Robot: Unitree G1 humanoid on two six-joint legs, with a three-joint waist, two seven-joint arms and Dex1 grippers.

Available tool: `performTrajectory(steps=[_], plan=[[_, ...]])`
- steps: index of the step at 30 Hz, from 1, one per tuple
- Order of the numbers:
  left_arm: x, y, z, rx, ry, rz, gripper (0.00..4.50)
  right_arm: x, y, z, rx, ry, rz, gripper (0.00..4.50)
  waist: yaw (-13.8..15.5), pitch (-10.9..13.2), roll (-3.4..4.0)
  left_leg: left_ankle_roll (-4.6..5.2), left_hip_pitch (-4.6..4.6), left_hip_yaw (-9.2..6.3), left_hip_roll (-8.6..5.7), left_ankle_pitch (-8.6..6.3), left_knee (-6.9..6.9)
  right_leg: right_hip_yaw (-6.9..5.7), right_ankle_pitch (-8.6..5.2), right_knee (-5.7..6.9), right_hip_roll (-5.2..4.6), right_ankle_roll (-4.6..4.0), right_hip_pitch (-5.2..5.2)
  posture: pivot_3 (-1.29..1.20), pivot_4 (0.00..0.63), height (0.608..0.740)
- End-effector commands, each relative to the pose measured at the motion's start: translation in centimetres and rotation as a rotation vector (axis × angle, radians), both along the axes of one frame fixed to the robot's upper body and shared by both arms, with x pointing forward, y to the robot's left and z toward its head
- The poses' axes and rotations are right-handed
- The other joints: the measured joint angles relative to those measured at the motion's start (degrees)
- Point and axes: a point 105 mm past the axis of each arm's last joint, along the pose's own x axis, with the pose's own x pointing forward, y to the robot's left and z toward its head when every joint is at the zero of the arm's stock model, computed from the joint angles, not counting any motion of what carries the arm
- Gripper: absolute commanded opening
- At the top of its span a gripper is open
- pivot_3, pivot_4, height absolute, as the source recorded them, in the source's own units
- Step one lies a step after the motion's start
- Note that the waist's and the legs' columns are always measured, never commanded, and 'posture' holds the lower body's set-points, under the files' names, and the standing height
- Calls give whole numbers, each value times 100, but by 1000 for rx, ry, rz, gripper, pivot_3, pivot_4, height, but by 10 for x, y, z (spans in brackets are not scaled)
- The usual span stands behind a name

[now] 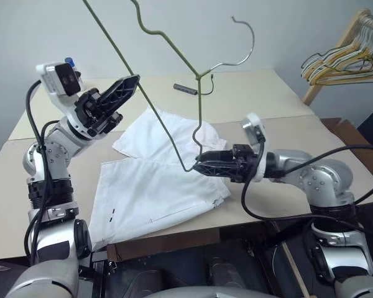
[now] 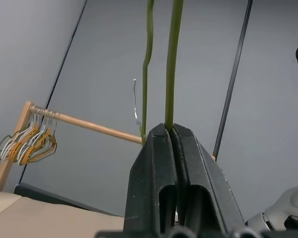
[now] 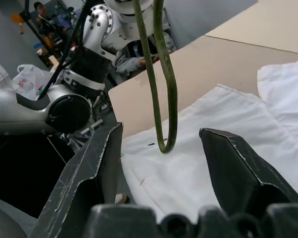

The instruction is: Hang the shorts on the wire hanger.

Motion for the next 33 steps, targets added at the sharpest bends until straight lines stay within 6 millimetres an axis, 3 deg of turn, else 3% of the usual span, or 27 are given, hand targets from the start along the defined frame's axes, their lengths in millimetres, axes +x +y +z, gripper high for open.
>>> performTrajectory(steps=[1, 14, 23, 28, 33], plan=[[-7, -2, 17, -14, -77, -17, 0, 1, 6, 9, 18, -42, 21, 3046, 0, 0, 0, 0, 0, 0, 0, 0, 0, 0, 0, -1, 0, 0, 0, -78, 0, 740], [-6, -5, 15, -18, -74, -16, 0, 4, 19, 12, 17, -36, 59, 3046, -2, 0, 0, 0, 0, 0, -1, 0, 0, 0, 0, 6, -2, 0, -2, -78, 0, 740], [-4, -9, 11, -22, -69, -13, 0, -1, 21, 13, 17, -40, 90, 55, -3, 0, 0, 0, 0, 0, -1, 0, 1, 0, 0, 8, -2, 0, -3, -82, 0, 740], [-3, -9, 4, 2, -54, -9, 0, 1, 20, 12, 15, -37, 75, 19, -4, 0, 0, 0, -1, 0, -2, 0, 2, 1, 0, 14, -3, 0, -6, -84, 0, 740], [5, -19, -29, 185, 4, 44, 1355, 6, 15, 24, 66, -50, 34, 0, -9, 0, 0, 0, 0, 1, -3, 0, 1, 1, 0, 17, -2, -1, -7, -87, 0, 740]])
